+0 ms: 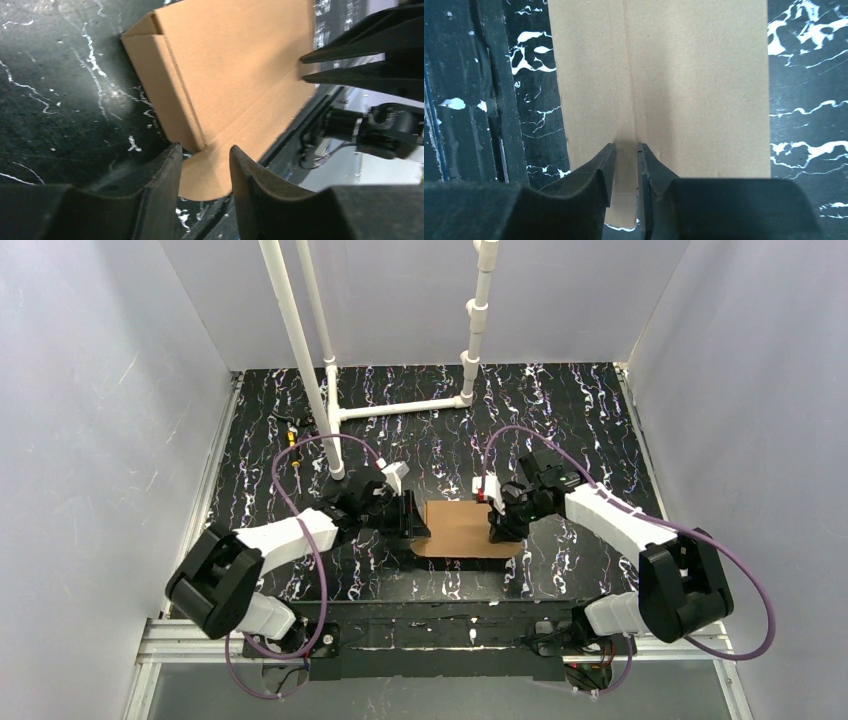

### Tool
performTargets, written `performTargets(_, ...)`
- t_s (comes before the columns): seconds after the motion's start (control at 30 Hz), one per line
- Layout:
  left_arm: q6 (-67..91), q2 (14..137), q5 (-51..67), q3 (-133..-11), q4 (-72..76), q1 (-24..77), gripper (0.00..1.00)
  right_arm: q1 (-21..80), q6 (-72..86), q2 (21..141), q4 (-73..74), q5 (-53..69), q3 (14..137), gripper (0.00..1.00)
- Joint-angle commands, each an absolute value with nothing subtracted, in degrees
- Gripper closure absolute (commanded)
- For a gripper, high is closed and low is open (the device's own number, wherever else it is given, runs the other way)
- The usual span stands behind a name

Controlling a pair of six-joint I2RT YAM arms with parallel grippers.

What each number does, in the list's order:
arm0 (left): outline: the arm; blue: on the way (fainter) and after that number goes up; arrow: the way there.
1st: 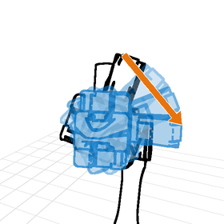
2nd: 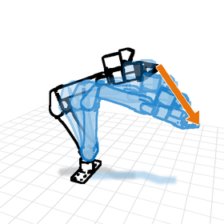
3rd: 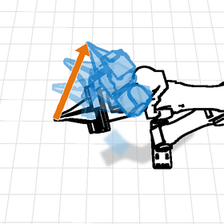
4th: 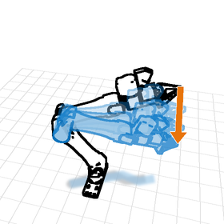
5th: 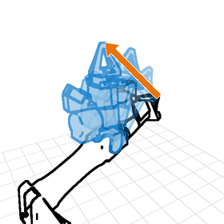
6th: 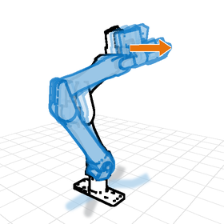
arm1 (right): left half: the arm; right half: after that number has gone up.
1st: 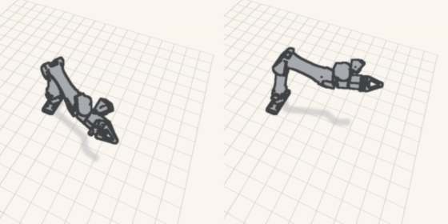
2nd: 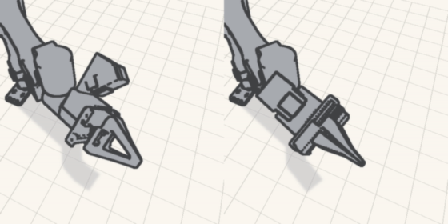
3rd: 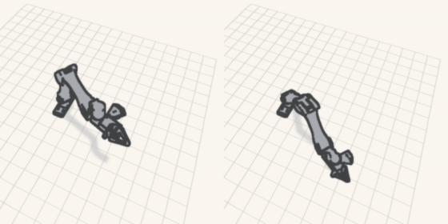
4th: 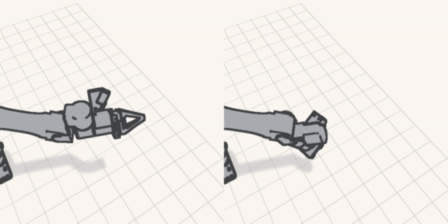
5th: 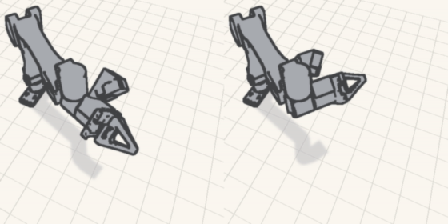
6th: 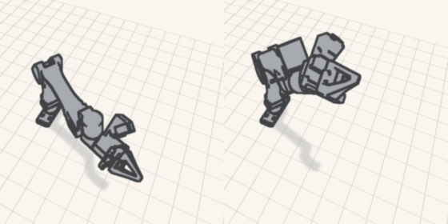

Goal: Fold the paper box

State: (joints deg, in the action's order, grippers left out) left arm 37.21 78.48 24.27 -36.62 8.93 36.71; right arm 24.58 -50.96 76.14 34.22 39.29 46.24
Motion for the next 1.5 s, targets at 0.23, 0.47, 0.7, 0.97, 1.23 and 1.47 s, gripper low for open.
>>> performTargets(0.23, 36.5, 87.6, 18.8, -39.4, 3.9, 37.4, 0.75, 25.6, -49.0, 78.9, 32.8, 33.4, 46.6, 0.64)
performTargets(0.47, 34.9, 77.5, 15.1, -40.8, 0.3, 37.3, 0.68, 23.1, -50.4, 76.5, 38.1, 41.8, 50.2, 0.51)
performTargets(0.7, 36.4, 68.3, 16.2, -37.7, 3.1, 36.7, 0.41, 15.3, -49.1, 72.2, 38.8, 49.8, 50.5, 0.35)
performTargets(0.97, 41.0, 72.3, 20.7, -34.9, 7.9, 33.8, 0.23, 14.6, -53.9, 70.7, 38.3, 49.2, 47.0, 0.25)
performTargets(1.23, 39.5, 85.8, 23.9, -43.0, 7.9, 33.8, 0.38, 15.9, -47.0, 73.5, 32.5, 41.9, 46.6, 0.46)
performTargets(1.47, 42.6, 88.1, 23.2, -43.0, 7.9, 33.9, 0.38, 15.3, -40.1, 75.6, 31.3, 45.6, 49.6, 0.44)
